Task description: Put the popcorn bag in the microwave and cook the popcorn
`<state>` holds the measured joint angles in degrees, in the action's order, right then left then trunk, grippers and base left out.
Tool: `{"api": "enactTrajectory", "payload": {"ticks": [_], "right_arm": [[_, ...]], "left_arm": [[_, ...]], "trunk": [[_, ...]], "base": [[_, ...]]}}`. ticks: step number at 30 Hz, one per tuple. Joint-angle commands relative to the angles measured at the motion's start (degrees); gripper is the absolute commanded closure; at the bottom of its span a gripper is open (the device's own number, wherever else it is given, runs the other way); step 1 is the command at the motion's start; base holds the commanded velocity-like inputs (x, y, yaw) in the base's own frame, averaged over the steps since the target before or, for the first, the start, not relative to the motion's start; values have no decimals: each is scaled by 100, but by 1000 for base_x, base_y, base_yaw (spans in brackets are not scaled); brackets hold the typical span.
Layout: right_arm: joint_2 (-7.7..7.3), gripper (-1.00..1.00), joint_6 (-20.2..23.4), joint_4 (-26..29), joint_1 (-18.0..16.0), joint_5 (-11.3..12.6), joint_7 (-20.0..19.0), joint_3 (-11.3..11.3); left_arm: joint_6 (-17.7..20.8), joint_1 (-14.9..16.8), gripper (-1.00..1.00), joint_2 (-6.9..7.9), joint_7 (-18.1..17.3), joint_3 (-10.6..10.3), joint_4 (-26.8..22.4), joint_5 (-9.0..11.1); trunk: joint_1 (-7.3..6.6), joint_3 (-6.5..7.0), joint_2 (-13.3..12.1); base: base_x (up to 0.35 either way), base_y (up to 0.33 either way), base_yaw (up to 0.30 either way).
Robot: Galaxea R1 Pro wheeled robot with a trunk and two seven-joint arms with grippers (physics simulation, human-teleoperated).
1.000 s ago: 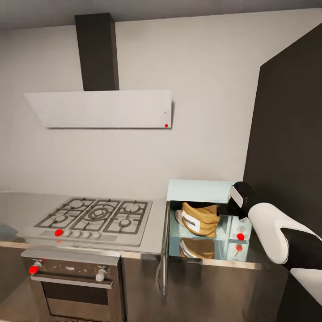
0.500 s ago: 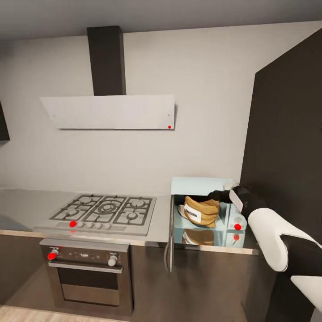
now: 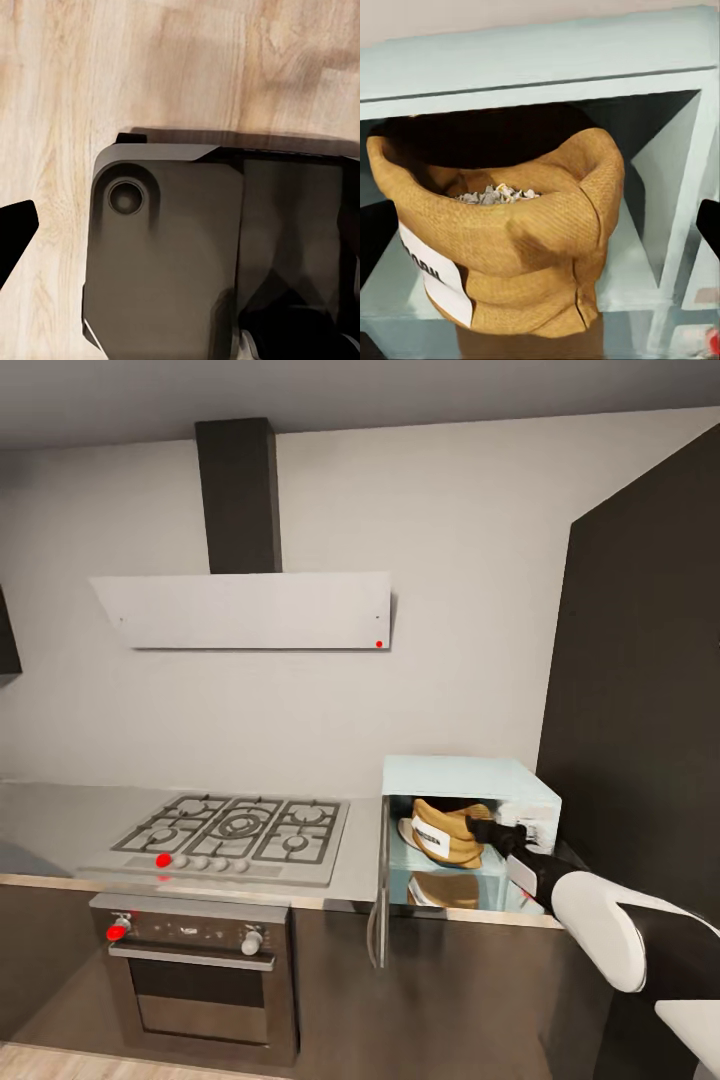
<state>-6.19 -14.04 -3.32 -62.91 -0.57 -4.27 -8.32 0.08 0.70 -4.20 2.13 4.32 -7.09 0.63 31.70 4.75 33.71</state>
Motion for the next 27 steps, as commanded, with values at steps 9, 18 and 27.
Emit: {"api": "enactTrajectory", "payload": {"ticks": [9,18,27], "right_arm": [[-2,-100,-810,-46,499,2,-36,-38],[38,-100,-993,-53,718,4,-39,-30],[39,-100,-1877,-55,1033,4,-39,-29]], "left_arm": [[1,0,-100,-2,6,43,-2,7],[1,0,-100,-2,6,43,-2,7],[1,0,-100,0,6,43,-2,7]], "trunk": [[2,-1,4],[2,-1,4],[2,-1,4]], "base": [[0,0,0],[17,88,0],[35,78,0]]}}
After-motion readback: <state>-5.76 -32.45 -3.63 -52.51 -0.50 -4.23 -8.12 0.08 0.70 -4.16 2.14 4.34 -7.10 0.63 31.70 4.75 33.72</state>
